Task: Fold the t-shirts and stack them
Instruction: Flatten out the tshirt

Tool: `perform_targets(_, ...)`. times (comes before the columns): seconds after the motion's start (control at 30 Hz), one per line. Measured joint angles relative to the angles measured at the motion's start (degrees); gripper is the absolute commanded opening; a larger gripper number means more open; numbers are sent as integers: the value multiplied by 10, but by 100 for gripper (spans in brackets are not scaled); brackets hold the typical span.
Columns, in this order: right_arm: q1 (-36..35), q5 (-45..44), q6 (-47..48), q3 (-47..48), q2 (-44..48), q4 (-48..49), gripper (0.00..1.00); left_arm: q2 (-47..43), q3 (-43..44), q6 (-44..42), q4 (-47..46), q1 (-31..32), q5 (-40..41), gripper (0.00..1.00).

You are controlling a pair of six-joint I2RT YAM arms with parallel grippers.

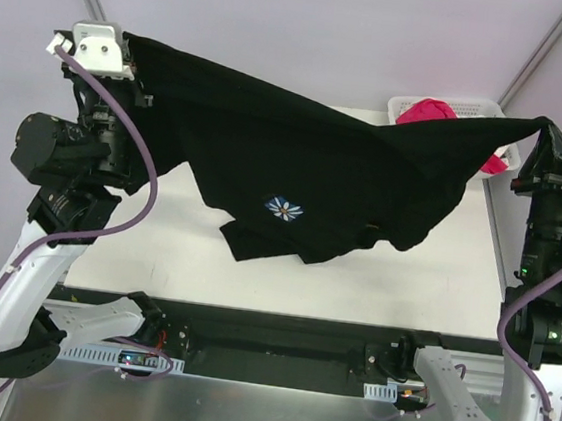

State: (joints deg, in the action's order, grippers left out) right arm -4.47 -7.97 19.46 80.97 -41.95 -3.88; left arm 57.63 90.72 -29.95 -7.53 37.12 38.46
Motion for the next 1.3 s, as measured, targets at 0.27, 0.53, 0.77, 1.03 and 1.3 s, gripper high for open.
perform_targets(0.27, 0, 35, -20, 34, 28, -67, 1, -38, 1, -19, 33, 35, 20, 2)
perform_targets(0.53, 0, 64, -19, -47, 150, -55, 1, -118, -43, -22, 43, 45, -8, 1)
perform_targets(0.77, 0, 66, -21, -7, 125, -54, 1, -128, -36, -39, 38, 45, -10, 2)
perform_targets(1.03, 0, 42, -21, 39, -16, -44, 1, -62, -54, -134, -71, 45, 2, 7)
perform_targets(1.3, 0, 16, -20, 92, -231, -55, 1, 112, -67, -102, -124, -65, 10, 8)
